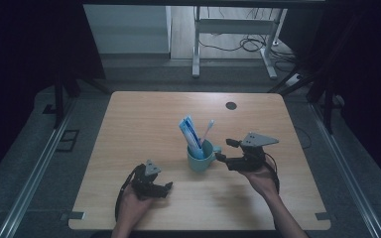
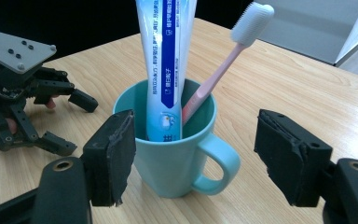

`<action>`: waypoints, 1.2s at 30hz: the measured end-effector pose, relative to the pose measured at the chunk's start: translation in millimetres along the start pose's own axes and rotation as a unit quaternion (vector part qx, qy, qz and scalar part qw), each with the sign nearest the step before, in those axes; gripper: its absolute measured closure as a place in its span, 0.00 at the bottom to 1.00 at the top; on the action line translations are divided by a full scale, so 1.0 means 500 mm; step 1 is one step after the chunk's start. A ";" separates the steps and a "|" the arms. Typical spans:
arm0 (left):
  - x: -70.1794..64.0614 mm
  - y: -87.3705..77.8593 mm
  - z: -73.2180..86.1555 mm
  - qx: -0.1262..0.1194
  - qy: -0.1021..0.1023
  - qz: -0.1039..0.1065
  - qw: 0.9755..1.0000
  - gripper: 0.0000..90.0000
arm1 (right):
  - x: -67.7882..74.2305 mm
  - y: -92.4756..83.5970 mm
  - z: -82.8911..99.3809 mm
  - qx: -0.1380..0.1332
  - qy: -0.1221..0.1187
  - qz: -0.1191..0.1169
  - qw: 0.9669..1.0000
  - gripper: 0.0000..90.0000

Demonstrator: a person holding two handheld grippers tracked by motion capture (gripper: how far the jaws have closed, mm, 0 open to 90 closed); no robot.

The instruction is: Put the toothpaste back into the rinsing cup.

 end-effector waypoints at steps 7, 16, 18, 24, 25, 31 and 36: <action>0.000 0.000 0.000 -0.001 -0.001 0.000 1.000 0.14 | -0.007 -0.014 0.003 -0.003 0.001 0.005 1.000 0.32; -0.001 0.000 0.000 -0.001 -0.002 0.000 1.000 0.14 | -0.016 -0.031 0.007 -0.008 0.003 0.012 1.000 0.31; 0.000 0.000 0.000 -0.001 -0.001 0.000 1.000 0.14 | -0.018 -0.034 0.008 -0.006 0.003 0.014 1.000 0.31; -0.001 0.000 0.000 -0.001 -0.002 0.000 1.000 0.14 | -0.024 -0.042 0.007 -0.012 0.006 0.019 1.000 0.30; -0.001 0.000 0.000 -0.001 -0.002 0.000 1.000 0.14 | -0.025 -0.042 0.007 -0.012 0.007 0.019 1.000 0.30; -0.001 0.000 0.000 -0.001 -0.002 0.000 1.000 0.14 | -0.027 -0.047 0.009 -0.013 0.011 0.023 1.000 0.30; -0.001 0.000 0.000 -0.001 -0.003 -0.001 1.000 0.14 | -0.028 -0.046 0.033 -0.010 0.026 0.021 0.999 0.30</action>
Point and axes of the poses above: each handheld gripper's, and its own axes: y roughly forward along the jaws, z roughly out of its underside, x roughly to its left, the point moved 4 cm from there along y, roughly forward along the jaws, and after that the axes turned 13 degrees about -x, right-handed, at the moved point
